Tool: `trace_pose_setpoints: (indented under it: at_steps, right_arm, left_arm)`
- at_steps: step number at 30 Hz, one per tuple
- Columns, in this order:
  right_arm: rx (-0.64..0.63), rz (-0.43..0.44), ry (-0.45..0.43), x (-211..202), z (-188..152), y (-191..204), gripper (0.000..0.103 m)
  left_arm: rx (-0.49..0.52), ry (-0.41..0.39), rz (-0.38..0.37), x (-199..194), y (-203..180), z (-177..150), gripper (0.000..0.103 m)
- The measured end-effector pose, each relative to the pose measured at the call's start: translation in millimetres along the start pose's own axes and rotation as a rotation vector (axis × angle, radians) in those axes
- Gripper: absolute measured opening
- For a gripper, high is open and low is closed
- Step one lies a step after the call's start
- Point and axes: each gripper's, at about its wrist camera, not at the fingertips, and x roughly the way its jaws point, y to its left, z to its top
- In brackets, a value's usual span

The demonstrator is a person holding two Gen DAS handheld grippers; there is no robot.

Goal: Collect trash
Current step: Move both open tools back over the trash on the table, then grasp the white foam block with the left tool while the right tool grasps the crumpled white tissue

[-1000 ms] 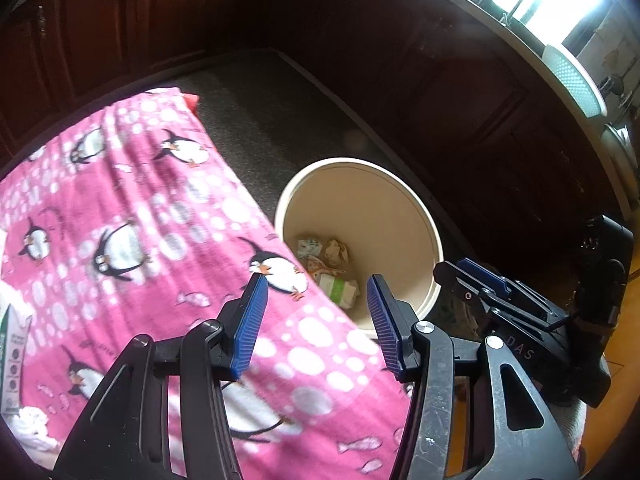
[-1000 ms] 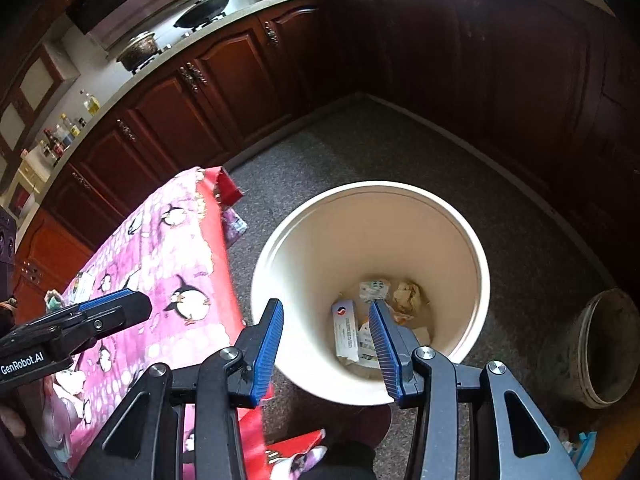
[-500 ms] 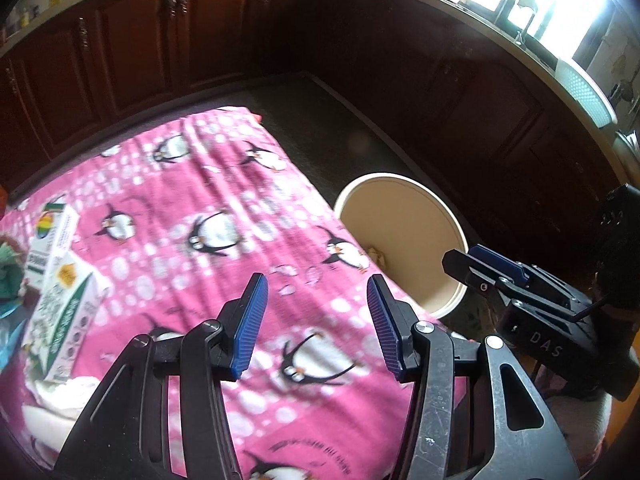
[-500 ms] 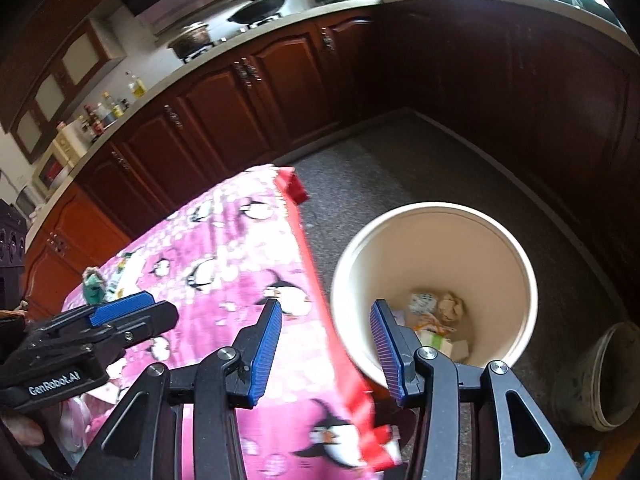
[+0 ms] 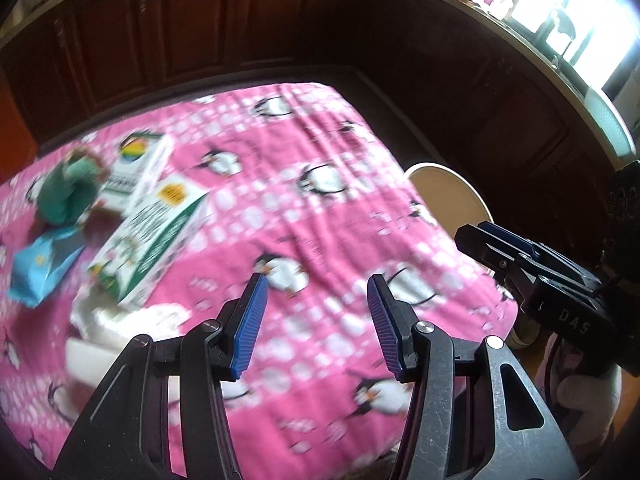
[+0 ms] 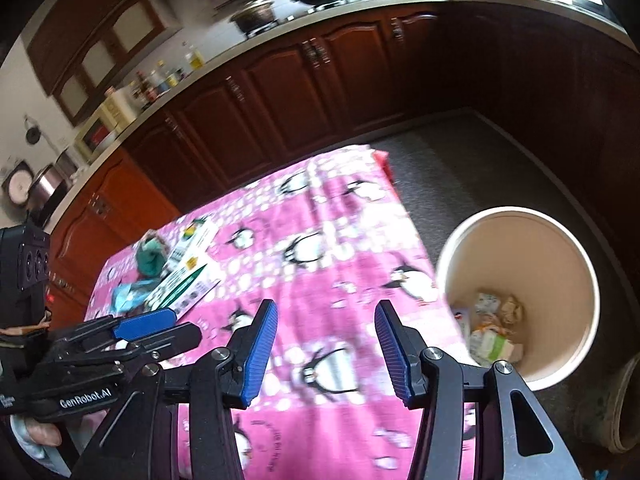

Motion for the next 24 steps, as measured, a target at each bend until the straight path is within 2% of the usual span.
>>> trace_pose_setpoints:
  at_steps: [9,16,20,24]
  right_arm:
    - [-0.075,0.104,0.08,27,-14,47,0.049]
    - [-0.205,0.226,0.209,59,-37,102,0.048]
    - [-0.282,0.252,0.26,82,-48,133,0.044]
    - [-0.302,0.274,0.332,112,-55,154,0.04]
  left_arm:
    - [-0.111,0.018,0.065,-36,72,-31,0.05]
    - [-0.241,0.011,0.115,-65,130,-66,0.05]
    - [-0.258,0.057,0.183,-61,150,-82,0.05]
    - [-0.292,0.081,0.21,-53,169,-90,0.05]
